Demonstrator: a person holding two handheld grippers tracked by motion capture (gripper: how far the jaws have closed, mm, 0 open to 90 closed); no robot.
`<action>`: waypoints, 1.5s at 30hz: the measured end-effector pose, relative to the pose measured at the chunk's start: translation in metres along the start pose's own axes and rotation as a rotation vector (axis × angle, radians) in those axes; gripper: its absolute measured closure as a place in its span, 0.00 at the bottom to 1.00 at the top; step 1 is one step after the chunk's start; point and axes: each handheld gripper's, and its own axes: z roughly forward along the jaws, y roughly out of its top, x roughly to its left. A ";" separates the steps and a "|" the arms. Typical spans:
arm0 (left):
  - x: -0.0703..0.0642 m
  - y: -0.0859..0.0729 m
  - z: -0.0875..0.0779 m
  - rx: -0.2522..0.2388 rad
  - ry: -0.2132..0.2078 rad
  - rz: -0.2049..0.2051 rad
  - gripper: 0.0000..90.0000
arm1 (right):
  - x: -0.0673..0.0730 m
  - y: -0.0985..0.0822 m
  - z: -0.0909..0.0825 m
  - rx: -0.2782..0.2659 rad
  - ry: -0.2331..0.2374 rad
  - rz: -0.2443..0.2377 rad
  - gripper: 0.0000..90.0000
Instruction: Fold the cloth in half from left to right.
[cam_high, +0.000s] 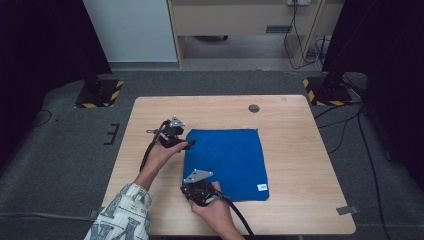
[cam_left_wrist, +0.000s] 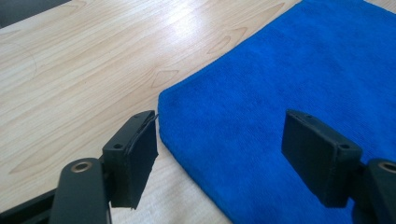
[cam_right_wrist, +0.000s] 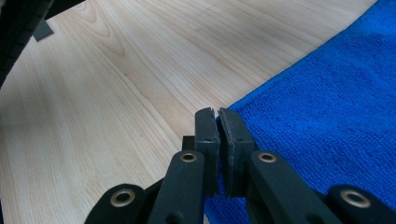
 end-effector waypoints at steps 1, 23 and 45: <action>0.001 0.000 0.001 0.005 0.004 0.006 0.31 | 0.001 0.000 0.001 -0.004 0.001 0.000 0.97; 0.027 -0.013 0.024 0.005 0.101 -0.006 0.61 | 0.012 -0.001 0.005 -0.028 0.040 -0.011 0.97; 0.035 -0.016 0.044 0.057 0.054 -0.043 0.88 | 0.009 -0.004 -0.001 -0.033 0.046 0.002 0.97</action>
